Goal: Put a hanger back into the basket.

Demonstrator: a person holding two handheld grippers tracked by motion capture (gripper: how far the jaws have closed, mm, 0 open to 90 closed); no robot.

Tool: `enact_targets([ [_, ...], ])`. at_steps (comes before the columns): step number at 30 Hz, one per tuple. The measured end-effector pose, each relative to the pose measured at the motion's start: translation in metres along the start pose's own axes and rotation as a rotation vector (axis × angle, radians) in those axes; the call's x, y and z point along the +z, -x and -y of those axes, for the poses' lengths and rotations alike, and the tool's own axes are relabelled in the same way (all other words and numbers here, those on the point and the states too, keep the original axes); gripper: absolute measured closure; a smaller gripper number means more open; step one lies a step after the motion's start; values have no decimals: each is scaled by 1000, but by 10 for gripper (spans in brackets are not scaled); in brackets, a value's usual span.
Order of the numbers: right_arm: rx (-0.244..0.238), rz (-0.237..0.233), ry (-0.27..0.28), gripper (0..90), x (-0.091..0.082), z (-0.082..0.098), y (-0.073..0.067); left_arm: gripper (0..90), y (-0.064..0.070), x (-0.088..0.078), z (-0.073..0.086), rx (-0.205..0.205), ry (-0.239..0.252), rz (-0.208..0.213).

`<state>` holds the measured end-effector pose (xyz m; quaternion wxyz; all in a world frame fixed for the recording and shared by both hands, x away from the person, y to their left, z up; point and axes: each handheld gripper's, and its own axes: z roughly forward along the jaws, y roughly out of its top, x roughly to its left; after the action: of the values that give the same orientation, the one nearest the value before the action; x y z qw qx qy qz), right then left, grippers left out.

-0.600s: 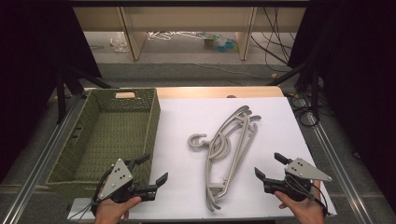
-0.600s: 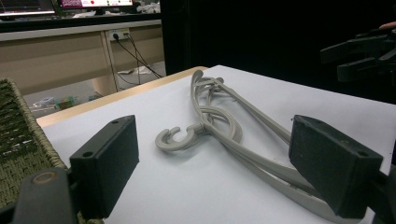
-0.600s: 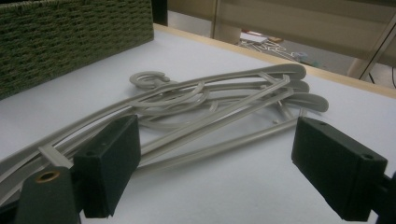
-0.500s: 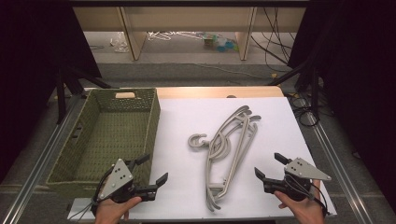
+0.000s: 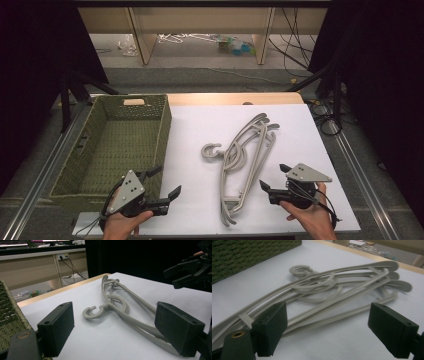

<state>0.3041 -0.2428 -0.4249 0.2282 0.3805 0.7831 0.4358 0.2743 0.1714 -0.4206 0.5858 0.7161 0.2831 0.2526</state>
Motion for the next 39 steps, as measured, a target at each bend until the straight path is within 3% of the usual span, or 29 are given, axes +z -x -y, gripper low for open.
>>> enact_targets([
  [2, -23, -16, -33, 174, 7, -5, -8, 159, 0, 0, 0, 5, 1, 0],
  [8, -19, -69, -102, 199, 26, -13, -23, 159, -1, 0, 0, 8, 0, -1],
  [17, -103, -141, -215, 192, 66, -26, -59, 159, 0, 0, 0, 13, -4, 5],
  [22, -159, -148, -273, 189, 91, -30, -77, 159, 1, 1, 0, 10, -3, 10],
  [25, -170, -145, -309, 190, 105, -30, -85, 159, 1, 1, 0, -3, 3, 9],
  [26, -160, -151, -351, 197, 107, -30, -87, 159, 1, 1, 0, 11, 1, 11],
  [30, -178, -139, -381, 264, 117, -29, -87, 159, 0, 0, -1, 5, 6, 9],
  [35, -110, -158, -398, 348, 118, -31, -81, 158, 1, 1, 0, 8, 4, 12],
  [39, -92, -190, -425, 436, 115, -32, -78, 159, 2, 0, 0, 8, 0, 15],
])
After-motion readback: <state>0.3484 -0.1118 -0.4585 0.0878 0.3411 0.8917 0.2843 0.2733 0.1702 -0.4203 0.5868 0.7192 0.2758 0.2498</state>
